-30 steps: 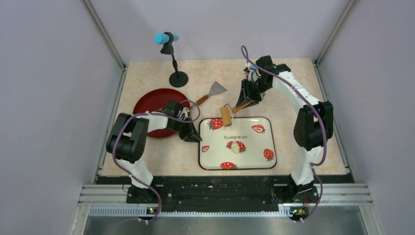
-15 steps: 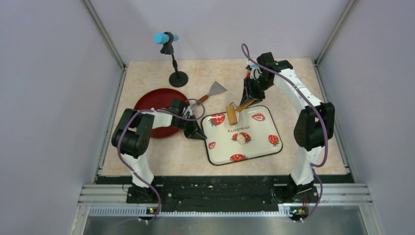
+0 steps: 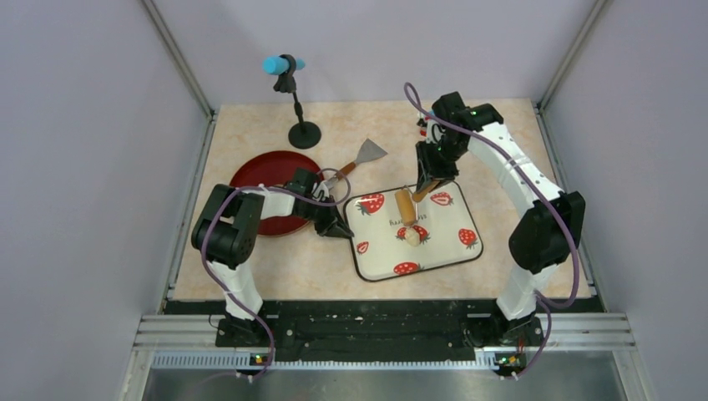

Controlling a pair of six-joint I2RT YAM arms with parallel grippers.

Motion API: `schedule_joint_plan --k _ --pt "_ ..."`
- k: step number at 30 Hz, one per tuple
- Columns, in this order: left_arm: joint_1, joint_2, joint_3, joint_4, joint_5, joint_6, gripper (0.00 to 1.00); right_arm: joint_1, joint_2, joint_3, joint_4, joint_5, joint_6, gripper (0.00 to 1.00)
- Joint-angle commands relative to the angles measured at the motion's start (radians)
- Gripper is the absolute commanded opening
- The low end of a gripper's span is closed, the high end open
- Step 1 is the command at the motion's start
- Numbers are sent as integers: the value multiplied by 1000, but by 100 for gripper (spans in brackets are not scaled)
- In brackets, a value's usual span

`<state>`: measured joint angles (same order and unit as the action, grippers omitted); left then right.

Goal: Roll out the dumpling wrappers from the dough

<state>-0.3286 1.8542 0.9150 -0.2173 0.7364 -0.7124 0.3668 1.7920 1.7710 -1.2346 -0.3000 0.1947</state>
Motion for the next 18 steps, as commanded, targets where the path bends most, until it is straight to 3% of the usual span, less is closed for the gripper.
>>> schedule_joint_plan --k 1,9,18 --pt "-19 82 -9 46 -85 0 0 58 -76 -37 -39 54 16 0" --pt "-19 95 -3 43 -73 8 0 160 -106 -95 -49 132 5 0" --pt "-19 85 -22 59 -72 3 0 174 -75 -155 28 327 -15 0"
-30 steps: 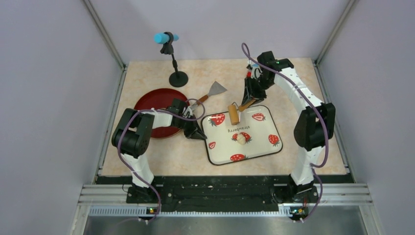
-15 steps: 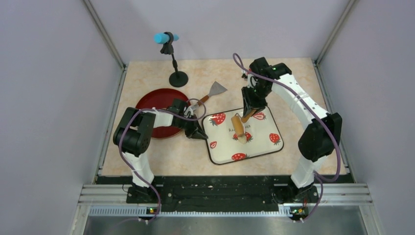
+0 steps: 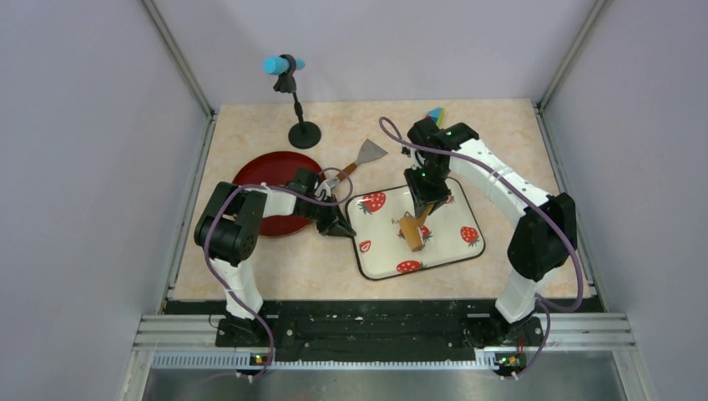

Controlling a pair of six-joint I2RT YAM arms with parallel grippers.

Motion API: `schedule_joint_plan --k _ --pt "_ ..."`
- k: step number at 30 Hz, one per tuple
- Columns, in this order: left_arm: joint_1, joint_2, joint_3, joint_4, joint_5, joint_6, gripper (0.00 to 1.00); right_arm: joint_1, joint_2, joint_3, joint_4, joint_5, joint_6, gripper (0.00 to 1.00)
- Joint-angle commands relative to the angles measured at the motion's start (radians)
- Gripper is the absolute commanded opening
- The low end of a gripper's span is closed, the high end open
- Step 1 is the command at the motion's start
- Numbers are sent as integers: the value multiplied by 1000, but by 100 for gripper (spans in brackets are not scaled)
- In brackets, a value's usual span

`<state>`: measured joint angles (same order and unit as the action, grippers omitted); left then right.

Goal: Roll out the dumpling wrappers from the dough

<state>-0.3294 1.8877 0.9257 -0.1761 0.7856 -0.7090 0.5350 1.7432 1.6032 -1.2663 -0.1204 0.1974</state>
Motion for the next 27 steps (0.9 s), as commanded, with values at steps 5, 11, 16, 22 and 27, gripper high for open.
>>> schedule_joint_plan --k 5,11,16,22,27 --pt "-18 43 -46 25 -120 -1 0 3 20 49 81 206 -17 0" --pt "-17 42 -51 30 -120 1 0 -29 61 97 92 243 -31 0" --pt "-19 42 -52 31 -118 4 0 -61 89 129 109 235 -42 0" --pt "-17 46 -44 22 -116 8 0 -97 132 181 128 242 -38 0" --pt "-17 45 -41 18 -118 10 0 -133 146 224 135 243 -42 0"
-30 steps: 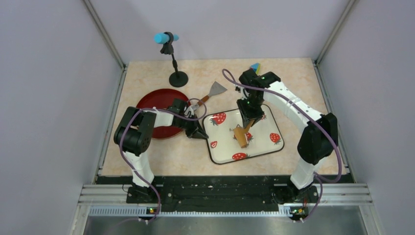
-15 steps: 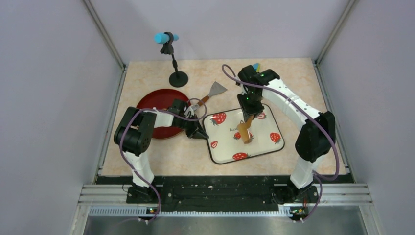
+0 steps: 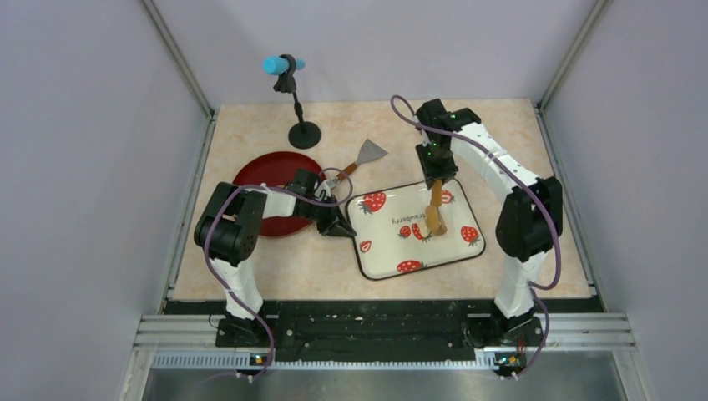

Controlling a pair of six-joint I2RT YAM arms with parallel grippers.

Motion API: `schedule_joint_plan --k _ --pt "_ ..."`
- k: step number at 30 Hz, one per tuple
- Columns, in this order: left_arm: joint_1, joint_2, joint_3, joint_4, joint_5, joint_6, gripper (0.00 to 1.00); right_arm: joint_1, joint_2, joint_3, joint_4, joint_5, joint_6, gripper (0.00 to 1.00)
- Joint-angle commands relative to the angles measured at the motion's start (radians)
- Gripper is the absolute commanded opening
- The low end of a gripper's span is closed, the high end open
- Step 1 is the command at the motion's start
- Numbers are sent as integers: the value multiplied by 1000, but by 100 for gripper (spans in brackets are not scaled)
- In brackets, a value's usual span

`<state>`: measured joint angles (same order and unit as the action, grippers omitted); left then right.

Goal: Roll out the dumpling wrappers from the dough

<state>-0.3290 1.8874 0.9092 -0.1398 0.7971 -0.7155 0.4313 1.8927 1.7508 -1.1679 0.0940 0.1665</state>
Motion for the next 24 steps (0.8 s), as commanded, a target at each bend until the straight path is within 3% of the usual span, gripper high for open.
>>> schedule_joint_plan --k 1,24 --pt "-17 48 -26 -19 -129 16 0 -34 -8 81 36 27 -12 0" --pt "-18 54 -26 -7 -115 7 0 -52 -258 -62 75 -127 -69 0"
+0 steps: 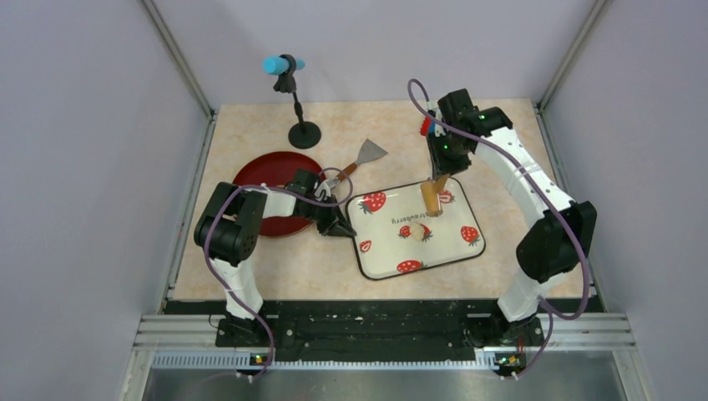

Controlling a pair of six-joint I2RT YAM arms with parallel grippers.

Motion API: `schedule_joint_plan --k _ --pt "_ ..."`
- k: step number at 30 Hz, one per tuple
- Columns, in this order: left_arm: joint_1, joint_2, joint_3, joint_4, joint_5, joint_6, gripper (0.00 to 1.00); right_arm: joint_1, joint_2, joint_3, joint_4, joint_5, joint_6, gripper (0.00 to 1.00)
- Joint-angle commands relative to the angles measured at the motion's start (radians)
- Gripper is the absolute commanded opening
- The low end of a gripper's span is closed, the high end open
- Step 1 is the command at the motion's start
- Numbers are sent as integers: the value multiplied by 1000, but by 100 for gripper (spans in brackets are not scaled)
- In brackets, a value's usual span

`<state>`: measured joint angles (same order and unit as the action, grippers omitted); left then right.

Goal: Roll out the dumpling wrappers from the dough

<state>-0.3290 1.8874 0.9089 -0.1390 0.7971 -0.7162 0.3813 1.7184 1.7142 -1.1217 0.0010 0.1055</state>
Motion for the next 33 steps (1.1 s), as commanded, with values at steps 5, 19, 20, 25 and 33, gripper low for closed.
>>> schedule_joint_plan --k 5,19,20,25,33 --pt "-18 60 -14 -24 -110 22 0 16 -145 -82 42 -49 26 0" --pt "-19 53 -27 -9 -109 20 0 102 -241 -228 177 -23 78 0" --pt "-19 51 -29 -8 -111 19 0 103 -236 -223 181 -16 77 0" --pt "-20 7 -16 -52 -151 38 10 102 -202 -137 177 -51 90 0" --pt "-37 -207 144 -304 -335 123 47 102 -158 -58 170 -111 117 0"
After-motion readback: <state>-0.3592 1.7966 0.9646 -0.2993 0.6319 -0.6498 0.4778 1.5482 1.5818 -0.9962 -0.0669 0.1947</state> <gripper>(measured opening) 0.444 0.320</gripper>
